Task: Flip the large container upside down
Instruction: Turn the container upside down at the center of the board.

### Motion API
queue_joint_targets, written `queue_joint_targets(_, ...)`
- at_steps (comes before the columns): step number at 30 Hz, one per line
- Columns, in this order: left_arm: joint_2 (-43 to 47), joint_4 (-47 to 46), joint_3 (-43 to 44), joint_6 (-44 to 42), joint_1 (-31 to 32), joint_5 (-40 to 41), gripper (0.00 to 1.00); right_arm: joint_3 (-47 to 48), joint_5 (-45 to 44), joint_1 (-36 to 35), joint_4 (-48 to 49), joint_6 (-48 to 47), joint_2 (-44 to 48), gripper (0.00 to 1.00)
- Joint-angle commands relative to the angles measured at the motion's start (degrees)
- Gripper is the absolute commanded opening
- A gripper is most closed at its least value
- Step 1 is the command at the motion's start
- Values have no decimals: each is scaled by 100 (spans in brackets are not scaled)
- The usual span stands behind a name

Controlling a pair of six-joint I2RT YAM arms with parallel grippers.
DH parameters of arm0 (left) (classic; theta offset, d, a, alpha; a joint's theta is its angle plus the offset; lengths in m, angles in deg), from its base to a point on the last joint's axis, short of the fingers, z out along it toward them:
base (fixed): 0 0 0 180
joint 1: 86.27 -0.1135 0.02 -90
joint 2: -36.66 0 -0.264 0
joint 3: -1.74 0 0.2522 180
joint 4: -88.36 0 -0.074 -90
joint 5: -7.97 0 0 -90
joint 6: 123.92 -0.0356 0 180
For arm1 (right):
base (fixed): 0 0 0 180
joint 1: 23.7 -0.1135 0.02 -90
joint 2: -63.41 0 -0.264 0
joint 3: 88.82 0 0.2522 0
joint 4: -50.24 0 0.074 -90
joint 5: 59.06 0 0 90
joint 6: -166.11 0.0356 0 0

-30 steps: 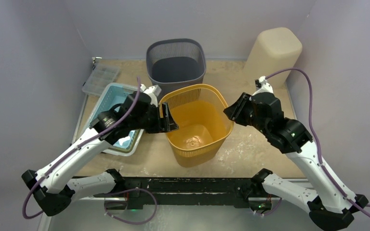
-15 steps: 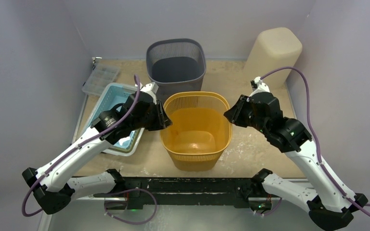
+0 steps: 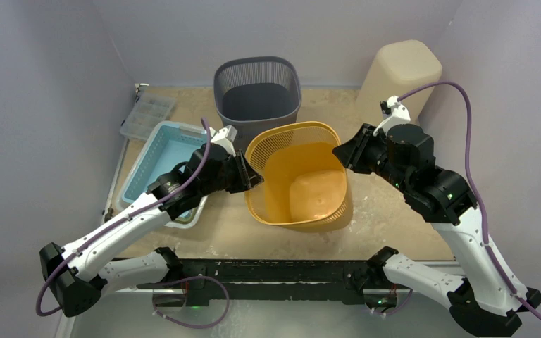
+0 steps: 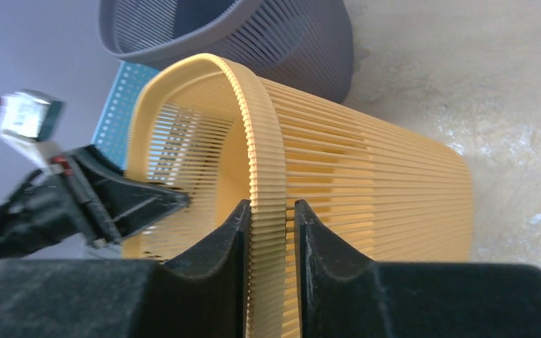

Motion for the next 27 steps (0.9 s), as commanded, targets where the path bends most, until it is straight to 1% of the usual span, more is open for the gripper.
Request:
queue_joint_targets(1, -168, -1275, -539, 279, 76, -328, 0, 401, 807, -79, 785, 169, -3, 30)
queue_joint_targets(5, -268, -1566, -861, 330, 68, -220, 0, 348, 880, -73, 722, 172, -44, 37)
queue_joint_targets(10, -338, -2074, -1426, 549, 67, -254, 0, 296, 908, -73, 808, 161, -9, 51)
queue_joint_targets(15, -399, -2371, -1961, 774, 68, -27, 0, 246, 1145, -73, 856, 125, -37, 58)
queue_joint_targets(20, -536, -2510, -2330, 838, 63, 239, 0, 196, 1180, -73, 854, 106, 63, 62)
queue_joint_targets(24, -923, -2589, -2456, 769, 69, 271, 0, 24, 1018, -77, 804, 138, 204, 64)
queue_joint_targets(27, -1266, -2516, -2373, 648, 65, 325, 0, -193, 935, -71, 646, 218, 243, 64)
